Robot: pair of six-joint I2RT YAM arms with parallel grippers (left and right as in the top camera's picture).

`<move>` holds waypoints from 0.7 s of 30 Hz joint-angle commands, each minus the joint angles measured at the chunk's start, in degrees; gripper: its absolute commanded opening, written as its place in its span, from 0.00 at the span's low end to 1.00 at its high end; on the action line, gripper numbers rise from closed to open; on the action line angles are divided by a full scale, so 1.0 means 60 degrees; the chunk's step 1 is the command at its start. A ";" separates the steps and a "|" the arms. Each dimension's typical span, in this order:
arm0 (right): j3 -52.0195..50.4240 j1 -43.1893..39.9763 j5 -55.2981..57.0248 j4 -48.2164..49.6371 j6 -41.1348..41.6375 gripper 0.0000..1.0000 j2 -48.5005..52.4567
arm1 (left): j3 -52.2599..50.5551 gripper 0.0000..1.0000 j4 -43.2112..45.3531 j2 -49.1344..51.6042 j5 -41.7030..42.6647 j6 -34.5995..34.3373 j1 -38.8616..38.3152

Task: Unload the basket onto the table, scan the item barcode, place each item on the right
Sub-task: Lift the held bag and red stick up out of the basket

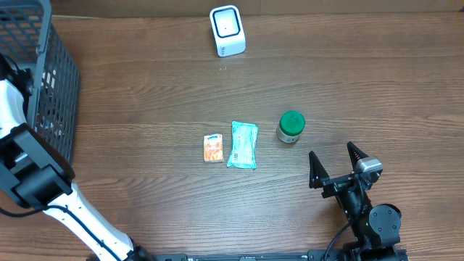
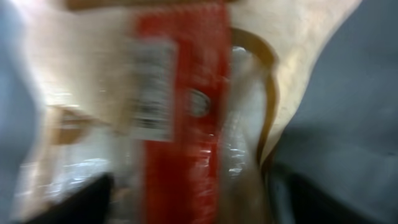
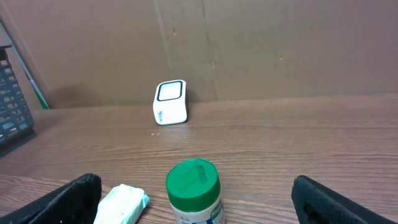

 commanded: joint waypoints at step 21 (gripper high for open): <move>-0.0098 -0.0047 0.0015 0.0036 0.0033 1.00 -0.0055 | 0.1016 0.04 -0.1698 0.1013 0.0015 -0.0397 -0.0011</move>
